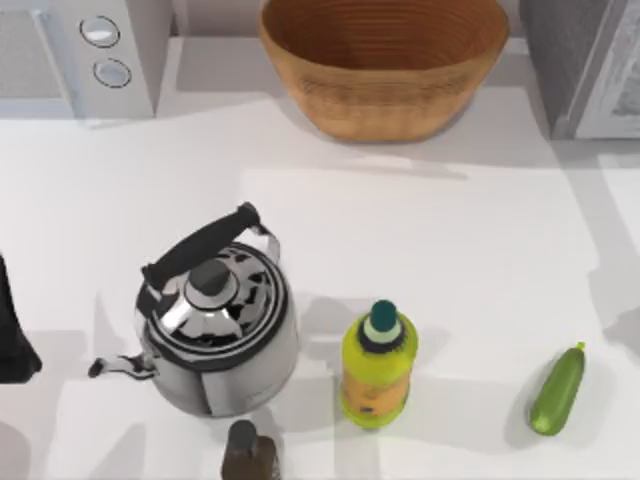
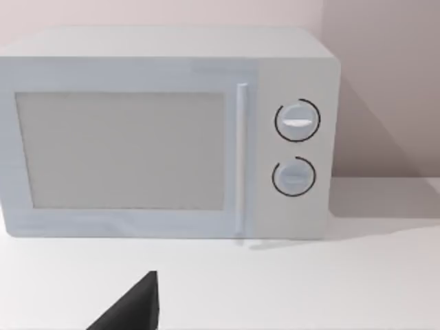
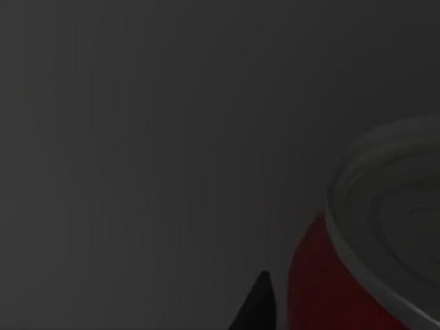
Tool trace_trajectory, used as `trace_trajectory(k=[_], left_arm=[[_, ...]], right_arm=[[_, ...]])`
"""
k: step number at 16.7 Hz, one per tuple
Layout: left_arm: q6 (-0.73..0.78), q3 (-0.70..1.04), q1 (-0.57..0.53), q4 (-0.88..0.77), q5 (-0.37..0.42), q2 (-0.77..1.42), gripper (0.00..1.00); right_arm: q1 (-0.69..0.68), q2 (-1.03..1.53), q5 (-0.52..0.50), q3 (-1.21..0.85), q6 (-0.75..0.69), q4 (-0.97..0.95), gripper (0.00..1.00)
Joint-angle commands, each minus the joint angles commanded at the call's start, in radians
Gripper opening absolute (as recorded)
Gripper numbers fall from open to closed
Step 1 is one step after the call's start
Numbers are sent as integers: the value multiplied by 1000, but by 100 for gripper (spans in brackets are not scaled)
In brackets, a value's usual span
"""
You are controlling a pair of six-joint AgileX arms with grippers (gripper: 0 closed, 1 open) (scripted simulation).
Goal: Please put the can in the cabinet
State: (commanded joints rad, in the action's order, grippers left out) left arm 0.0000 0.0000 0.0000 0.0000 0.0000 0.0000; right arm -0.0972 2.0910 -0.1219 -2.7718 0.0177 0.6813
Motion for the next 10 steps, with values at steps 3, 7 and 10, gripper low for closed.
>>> trace_trajectory(k=[3, 7, 10], left_arm=[[0, 0, 0, 0, 0, 0, 100], [0, 0, 0, 0, 0, 0, 100], [0, 0, 0, 0, 0, 0, 100]], right_arm=[[0, 0, 0, 0, 0, 0, 8], [0, 0, 0, 0, 0, 0, 38], [0, 0, 0, 0, 0, 0, 60]])
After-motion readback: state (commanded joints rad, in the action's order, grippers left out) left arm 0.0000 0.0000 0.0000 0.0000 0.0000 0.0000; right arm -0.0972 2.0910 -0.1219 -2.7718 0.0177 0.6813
